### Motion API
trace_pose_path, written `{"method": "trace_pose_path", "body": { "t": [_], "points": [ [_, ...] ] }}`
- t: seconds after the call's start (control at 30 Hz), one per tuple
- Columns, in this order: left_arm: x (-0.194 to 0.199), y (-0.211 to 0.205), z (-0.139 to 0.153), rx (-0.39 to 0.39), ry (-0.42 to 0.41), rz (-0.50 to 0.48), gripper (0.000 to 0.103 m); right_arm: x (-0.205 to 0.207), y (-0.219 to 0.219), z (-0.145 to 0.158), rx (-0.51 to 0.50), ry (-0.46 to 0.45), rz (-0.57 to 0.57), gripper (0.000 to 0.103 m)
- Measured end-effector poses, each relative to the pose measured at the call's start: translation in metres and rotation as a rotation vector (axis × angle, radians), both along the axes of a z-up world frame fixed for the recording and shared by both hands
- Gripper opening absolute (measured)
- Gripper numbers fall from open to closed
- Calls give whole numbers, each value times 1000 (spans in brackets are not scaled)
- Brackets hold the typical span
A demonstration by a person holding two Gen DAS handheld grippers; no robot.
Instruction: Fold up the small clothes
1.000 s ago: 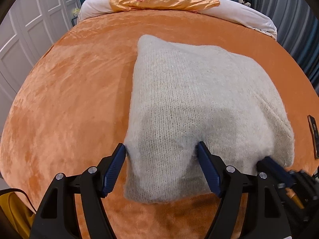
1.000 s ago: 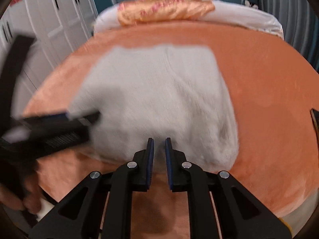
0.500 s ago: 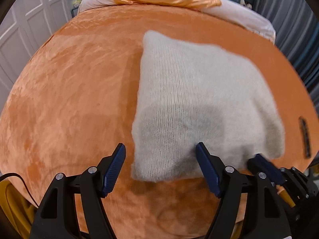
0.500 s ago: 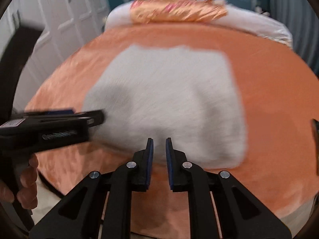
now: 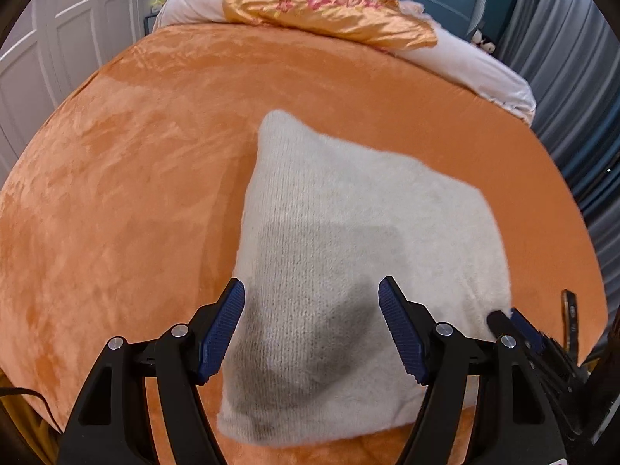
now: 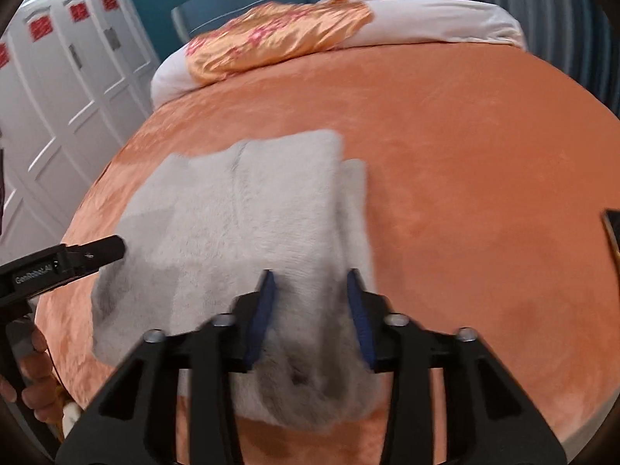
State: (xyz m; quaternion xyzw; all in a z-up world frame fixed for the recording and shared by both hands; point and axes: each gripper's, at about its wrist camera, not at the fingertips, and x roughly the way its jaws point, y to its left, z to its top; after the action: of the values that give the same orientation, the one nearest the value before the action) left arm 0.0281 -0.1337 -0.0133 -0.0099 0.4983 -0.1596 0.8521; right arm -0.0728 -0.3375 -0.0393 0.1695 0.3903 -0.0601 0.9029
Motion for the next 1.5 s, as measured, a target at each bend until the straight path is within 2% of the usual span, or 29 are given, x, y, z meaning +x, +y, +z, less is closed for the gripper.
{"method": "trace_pose_path", "body": {
  "t": [0.03,0.17,0.2,0.23,0.33,0.37,0.47,0.53,0.6,0.67,0.73,0.83,1.0,1.17,1.23,1.37,1.43,1.5],
  "points": [
    [0,0,-2,3,3,-2,70,0,2,3,-15,-8,10,9],
    [-4,-1,-3,26,-20,-16,71,-19,5,46,-84,-168,-21,6],
    [-6,-1,-4,30,-28,-18,71,-21,4,47,-84,-180,-32,6],
    [-7,-2,-5,35,-31,-20,71,-17,1,37,-76,-148,-42,6],
    [-7,-3,-12,45,-16,-25,72,4,-5,-20,-55,60,-41,7],
    [-8,-4,-15,52,-13,-25,72,-1,-3,-21,-62,41,-56,7],
    [-11,-6,-15,83,-39,-26,72,-16,8,14,-68,-39,-67,9],
    [-13,-5,-12,82,-41,-24,72,-33,21,38,-107,-98,-65,8],
    [-16,-3,-9,77,-33,-26,72,-46,32,47,-115,-117,-41,8],
    [-20,-2,-6,74,-35,-27,71,-50,41,42,-99,-90,-3,8],
    [-30,-1,-5,87,-37,-37,71,-48,49,19,-124,-6,21,8],
    [-38,-1,-12,111,-24,-45,71,-39,47,-13,-70,97,21,4],
    [-47,1,-19,135,-8,-47,71,-44,56,15,-97,24,33,8],
    [-53,1,-26,161,-3,-50,71,-40,55,-18,-66,133,55,7],
    [-56,3,-26,160,-1,-50,71,-44,60,-6,-92,96,58,9],
    [-57,18,-17,107,25,-19,71,-46,75,26,-35,-53,98,8],
    [-57,34,-11,86,26,21,71,-36,92,30,-41,-73,149,8],
    [-56,46,-8,90,18,55,71,-24,110,21,-41,-61,195,9]
  ]
}}
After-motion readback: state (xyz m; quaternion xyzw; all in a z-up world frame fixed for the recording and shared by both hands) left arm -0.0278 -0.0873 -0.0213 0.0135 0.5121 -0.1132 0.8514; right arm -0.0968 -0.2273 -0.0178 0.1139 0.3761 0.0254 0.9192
